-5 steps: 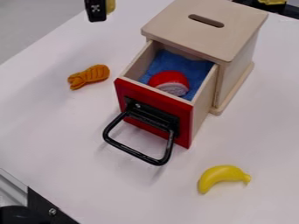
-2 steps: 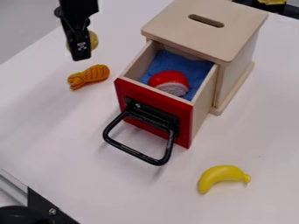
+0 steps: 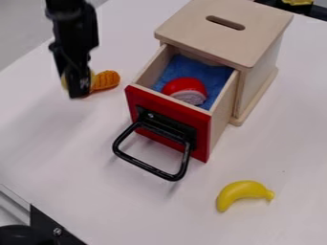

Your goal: Move the yellow object to the lower left side of the table

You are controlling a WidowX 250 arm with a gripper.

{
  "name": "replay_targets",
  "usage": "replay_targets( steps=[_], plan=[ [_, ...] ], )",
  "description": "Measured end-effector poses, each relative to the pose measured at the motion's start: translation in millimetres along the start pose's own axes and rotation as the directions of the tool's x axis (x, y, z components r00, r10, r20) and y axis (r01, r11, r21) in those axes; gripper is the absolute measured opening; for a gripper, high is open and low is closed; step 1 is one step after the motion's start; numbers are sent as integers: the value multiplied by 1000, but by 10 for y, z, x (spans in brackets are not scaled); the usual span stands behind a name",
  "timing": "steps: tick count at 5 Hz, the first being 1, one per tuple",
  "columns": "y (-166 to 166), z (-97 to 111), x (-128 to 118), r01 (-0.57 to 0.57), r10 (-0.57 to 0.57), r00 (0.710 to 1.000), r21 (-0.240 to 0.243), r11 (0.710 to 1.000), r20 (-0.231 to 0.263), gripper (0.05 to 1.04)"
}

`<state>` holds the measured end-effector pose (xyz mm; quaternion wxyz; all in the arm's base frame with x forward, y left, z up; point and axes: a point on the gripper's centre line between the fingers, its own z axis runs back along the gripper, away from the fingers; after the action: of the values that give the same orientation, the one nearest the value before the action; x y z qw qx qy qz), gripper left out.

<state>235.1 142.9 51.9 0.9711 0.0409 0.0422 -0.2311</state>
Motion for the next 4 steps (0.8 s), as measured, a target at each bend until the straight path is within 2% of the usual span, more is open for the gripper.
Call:
replay_targets(
  steps=[2, 4],
  plan=[
    [-201, -282, 98, -86, 85, 996, -14, 996, -28, 669],
    [-262, -463, 112, -181, 181, 983, 4, 983, -24, 677]
  ],
)
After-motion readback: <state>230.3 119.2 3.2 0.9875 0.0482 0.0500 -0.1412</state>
